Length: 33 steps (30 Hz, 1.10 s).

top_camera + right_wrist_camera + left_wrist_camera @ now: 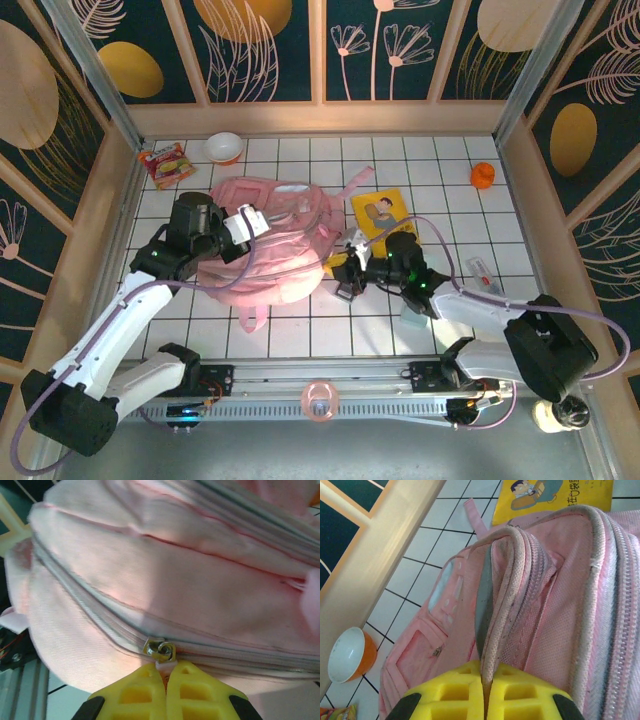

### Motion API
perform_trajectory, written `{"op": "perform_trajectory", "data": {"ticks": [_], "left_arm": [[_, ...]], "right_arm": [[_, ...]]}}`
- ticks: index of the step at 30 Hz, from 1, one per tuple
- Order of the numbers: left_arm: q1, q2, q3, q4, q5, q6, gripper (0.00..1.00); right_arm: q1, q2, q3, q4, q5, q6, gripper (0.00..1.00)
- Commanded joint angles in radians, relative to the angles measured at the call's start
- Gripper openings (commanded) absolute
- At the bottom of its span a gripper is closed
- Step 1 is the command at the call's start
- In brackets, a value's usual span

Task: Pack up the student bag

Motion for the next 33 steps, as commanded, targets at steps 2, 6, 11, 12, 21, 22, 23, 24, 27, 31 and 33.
{"op": "perform_trajectory", "data": {"ticks": [2,6,11,12,21,22,23,24,27,31,33], "left_arm": [[0.008,-0.004,-0.009,0.126,-0.004,-0.04,0.0],[0.008,-0.019,-0.015,0.135,0.063,-0.055,0.0],[0.009,-0.052,-0.025,0.202,0.13,-0.114,0.0],[0.01,-0.054,-0.025,0.209,0.138,-0.125,0.0],[0.008,-0.037,-0.025,0.224,0.112,-0.132,0.0],[0.008,-0.036,-0.025,0.224,0.105,-0.132,0.0],[0.008,-0.036,-0.027,0.226,0.099,-0.133,0.0],[0.008,-0.036,-0.03,0.23,0.092,-0.137,0.0],[0.009,-0.043,-0.041,0.239,0.078,-0.149,0.0],[0.009,-0.057,-0.056,0.242,0.087,-0.152,0.0],[0.008,-0.061,-0.061,0.243,0.105,-0.152,0.0]], "right_arm": [[0.094,-0.028,0.031,-0.031,0.008,0.067,0.0],[0.101,-0.001,0.029,0.017,0.015,0.125,0.04],[0.101,0.055,0.046,0.027,-0.029,0.168,0.23],[0.1,0.058,0.048,0.032,-0.038,0.176,0.27],[0.099,-0.012,-0.001,0.051,-0.004,0.209,0.09],[0.1,-0.02,-0.003,0.052,0.008,0.212,0.05],[0.099,-0.026,-0.002,0.049,0.024,0.216,0.01],[0.1,-0.029,-0.001,0.047,0.037,0.22,0.0],[0.1,-0.027,0.009,0.039,0.079,0.235,0.0],[0.1,-0.01,0.021,0.038,0.102,0.243,0.0],[0.098,0.006,0.029,0.055,0.102,0.247,0.1]]}}
